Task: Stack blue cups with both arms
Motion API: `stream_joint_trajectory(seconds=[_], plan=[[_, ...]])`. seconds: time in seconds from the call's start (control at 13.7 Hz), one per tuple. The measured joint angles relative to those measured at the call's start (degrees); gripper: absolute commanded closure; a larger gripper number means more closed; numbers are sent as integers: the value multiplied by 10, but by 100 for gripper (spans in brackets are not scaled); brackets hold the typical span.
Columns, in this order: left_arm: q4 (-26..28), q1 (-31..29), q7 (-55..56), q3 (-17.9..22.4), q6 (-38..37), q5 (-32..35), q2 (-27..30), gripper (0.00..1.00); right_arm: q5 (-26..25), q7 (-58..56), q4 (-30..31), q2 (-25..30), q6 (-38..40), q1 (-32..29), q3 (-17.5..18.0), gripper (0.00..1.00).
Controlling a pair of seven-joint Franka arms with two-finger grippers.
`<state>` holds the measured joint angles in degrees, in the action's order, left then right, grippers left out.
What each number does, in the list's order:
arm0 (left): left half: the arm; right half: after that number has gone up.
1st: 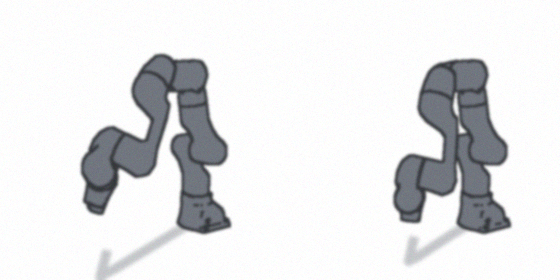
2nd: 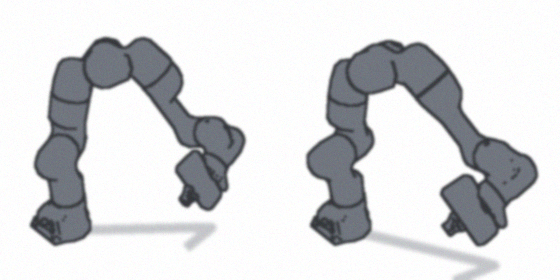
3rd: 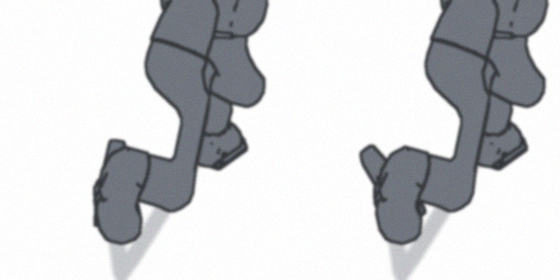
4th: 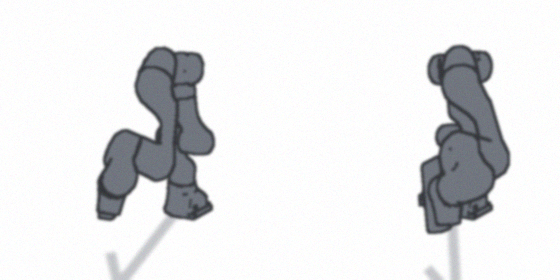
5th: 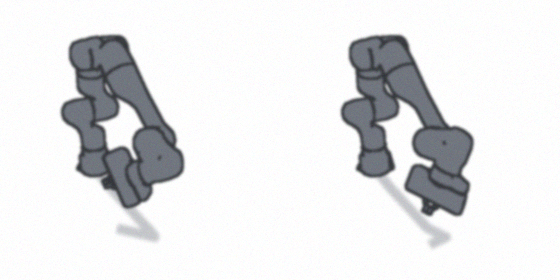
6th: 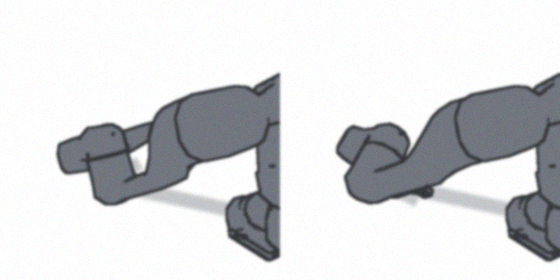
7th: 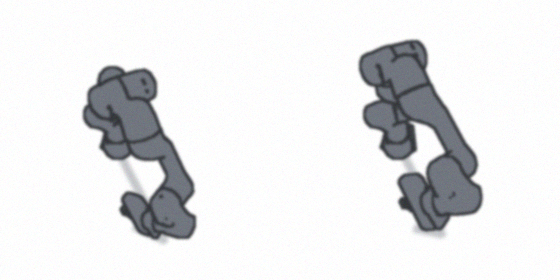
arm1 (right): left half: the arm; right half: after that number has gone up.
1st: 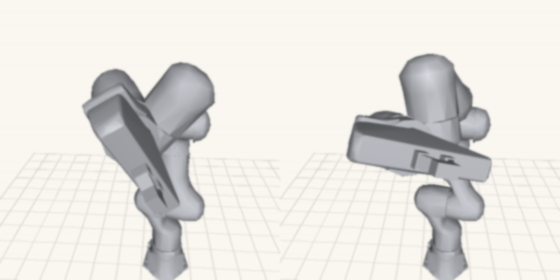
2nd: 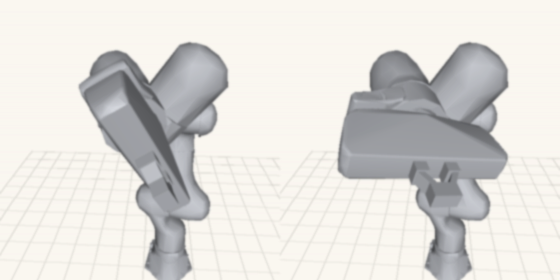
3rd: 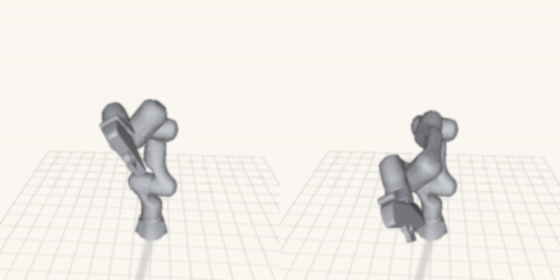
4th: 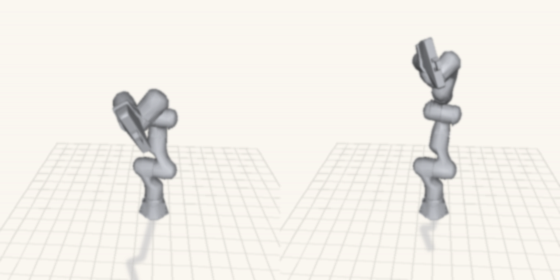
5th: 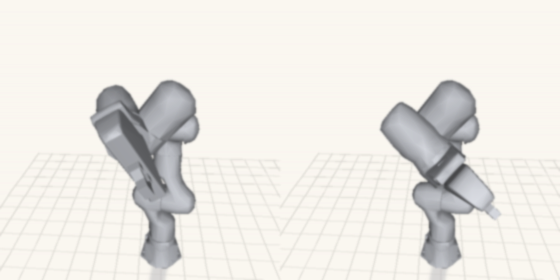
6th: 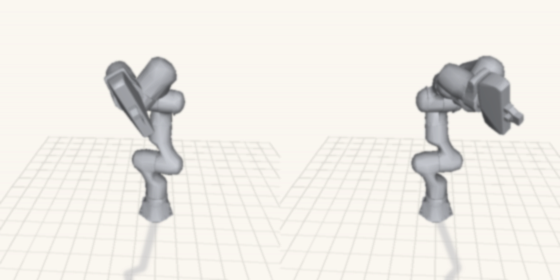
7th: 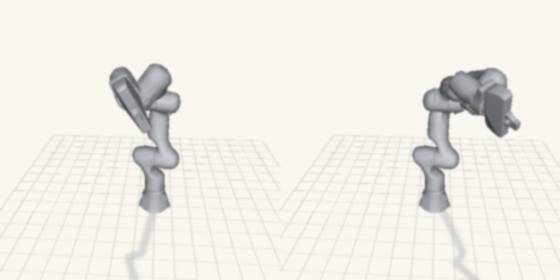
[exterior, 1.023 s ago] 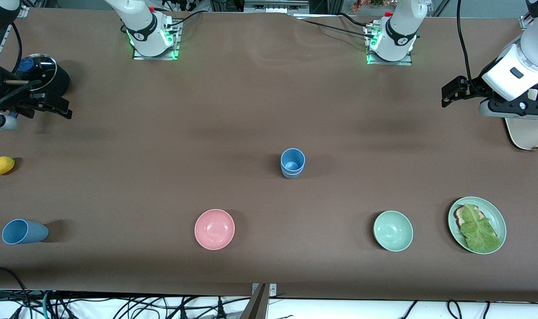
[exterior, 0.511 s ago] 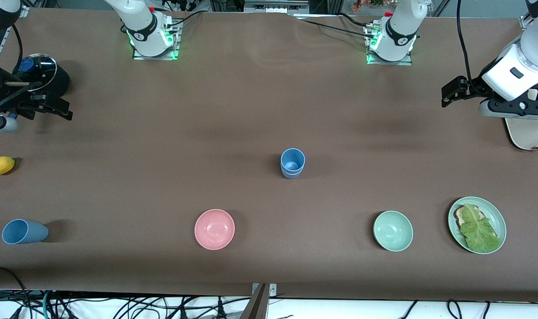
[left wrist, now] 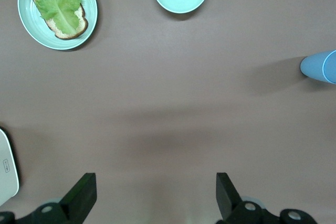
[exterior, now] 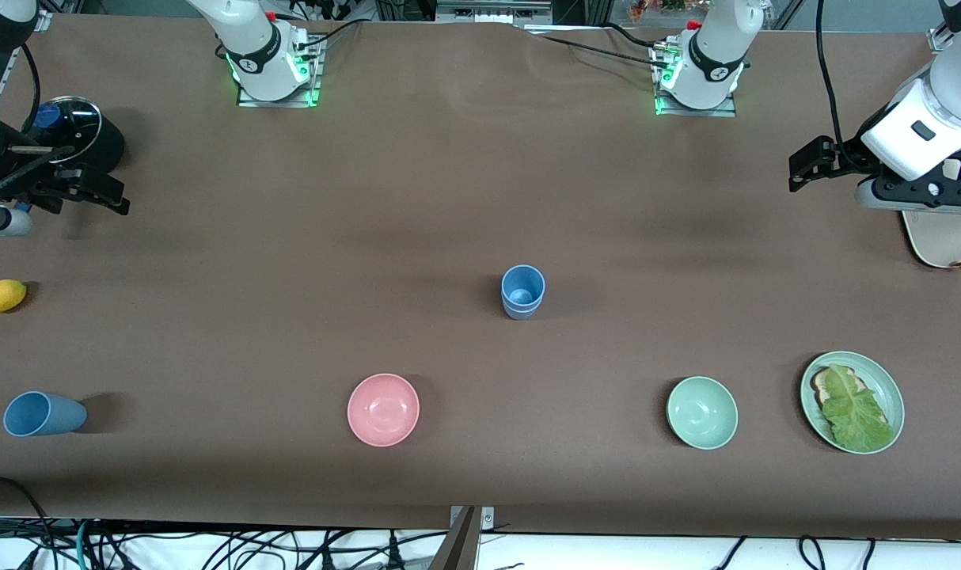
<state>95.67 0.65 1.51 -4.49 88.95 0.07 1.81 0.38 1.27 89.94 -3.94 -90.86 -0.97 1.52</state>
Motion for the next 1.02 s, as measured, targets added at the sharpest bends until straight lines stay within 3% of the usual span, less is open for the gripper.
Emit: stream_joint_trajectory(seconds=[1.02], plan=[[-21, 0, 0, 0, 1, 0, -12, 0, 0, 0, 0, -1, 1, -4, 0, 0]])
